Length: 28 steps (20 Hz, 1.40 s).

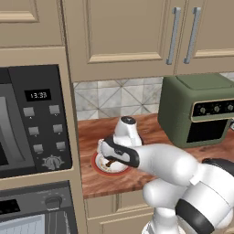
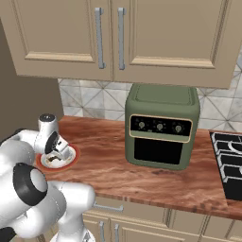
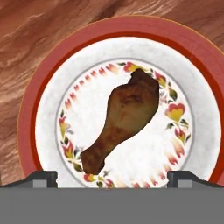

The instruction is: Place the chicken drumstick on the rack of the oven.

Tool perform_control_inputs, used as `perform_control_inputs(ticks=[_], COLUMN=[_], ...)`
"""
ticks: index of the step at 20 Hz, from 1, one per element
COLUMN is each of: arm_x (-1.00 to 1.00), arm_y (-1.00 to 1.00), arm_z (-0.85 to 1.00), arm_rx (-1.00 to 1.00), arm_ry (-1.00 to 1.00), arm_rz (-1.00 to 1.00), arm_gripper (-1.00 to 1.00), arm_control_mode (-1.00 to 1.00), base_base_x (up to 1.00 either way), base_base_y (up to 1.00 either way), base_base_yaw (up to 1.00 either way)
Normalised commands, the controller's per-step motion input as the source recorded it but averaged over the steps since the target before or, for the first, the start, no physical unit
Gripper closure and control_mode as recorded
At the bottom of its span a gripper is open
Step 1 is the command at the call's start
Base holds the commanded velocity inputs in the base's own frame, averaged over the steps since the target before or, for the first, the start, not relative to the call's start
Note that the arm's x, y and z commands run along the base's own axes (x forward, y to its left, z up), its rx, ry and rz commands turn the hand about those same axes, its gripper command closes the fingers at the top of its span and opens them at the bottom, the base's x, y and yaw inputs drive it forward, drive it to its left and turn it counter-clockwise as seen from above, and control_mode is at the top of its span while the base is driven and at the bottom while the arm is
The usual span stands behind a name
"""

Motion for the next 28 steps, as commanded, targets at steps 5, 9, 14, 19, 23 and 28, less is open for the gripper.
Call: perform_control_inputs(ticks=[5, 9, 14, 19, 23, 28], arm_x=[0.11, 0.19, 0.16, 0.09, 0.03, 0.00], arm_y=[0.00, 0.00, 0.01, 0.03, 0.11, 0.05], arm_z=[-0.30, -0.35, -0.35, -0.30, -0.33, -0.33], arm_rx=[0.00, 0.00, 0.00, 0.00, 0.01, 0.01], arm_ry=[0.00, 0.01, 0.01, 0.03, 0.03, 0.00], arm_rz=[-0.06, -0.04, -0.04, -0.01, -0.01, -0.02], arm_gripper=[-1.00, -1.00, -1.00, -1.00, 1.00, 1.00], arm_control_mode=[-1.00, -1.00, -1.00, -1.00, -1.00, -1.00], base_base_x=[0.00, 0.00, 0.00, 0.00, 0.00, 0.00], base_base_y=[0.00, 0.00, 0.00, 0.00, 0.00, 0.00], base_base_yaw=[0.00, 0.00, 0.00, 0.00, 0.00, 0.00])
